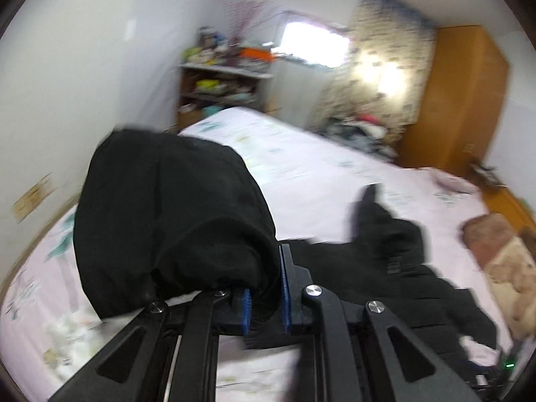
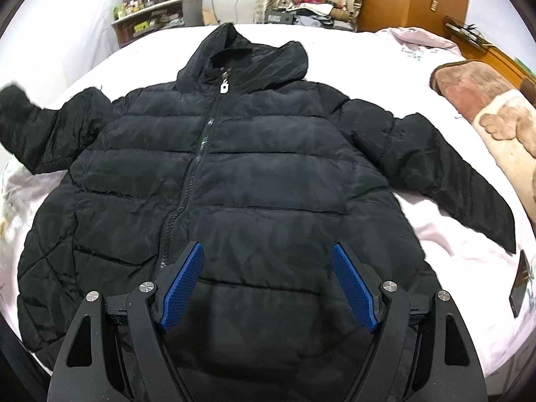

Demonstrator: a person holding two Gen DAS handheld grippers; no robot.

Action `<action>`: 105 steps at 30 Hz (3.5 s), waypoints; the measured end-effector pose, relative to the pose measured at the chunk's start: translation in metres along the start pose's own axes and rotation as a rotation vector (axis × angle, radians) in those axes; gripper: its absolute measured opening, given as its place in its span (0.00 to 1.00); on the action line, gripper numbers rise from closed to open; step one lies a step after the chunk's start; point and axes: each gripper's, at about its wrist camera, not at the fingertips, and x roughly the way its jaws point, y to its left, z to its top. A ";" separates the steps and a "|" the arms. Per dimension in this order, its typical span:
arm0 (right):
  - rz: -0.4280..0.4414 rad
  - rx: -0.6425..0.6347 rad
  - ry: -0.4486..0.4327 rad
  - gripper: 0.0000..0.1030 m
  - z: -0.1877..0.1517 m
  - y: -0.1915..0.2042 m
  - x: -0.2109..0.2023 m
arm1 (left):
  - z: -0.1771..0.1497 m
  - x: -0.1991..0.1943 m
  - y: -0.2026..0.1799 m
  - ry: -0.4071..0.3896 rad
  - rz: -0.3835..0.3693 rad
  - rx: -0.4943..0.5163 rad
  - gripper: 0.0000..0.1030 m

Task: Fold large clothes
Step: 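Fold the held sleeve across the jacket body and open the left tool, then move the right tool to the other sleeve's cuff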

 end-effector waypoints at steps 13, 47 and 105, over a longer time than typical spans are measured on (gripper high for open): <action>-0.033 0.142 -0.027 0.76 -0.026 -0.064 -0.022 | -0.029 0.070 -0.193 0.169 -0.357 0.179 0.10; 0.033 0.030 -0.093 0.50 0.115 -0.039 0.082 | -0.052 0.181 -0.057 0.297 -0.033 0.074 0.48; 0.038 0.144 -0.087 0.48 -0.066 -0.044 -0.112 | -0.170 -0.103 -0.112 0.245 -0.155 0.277 0.48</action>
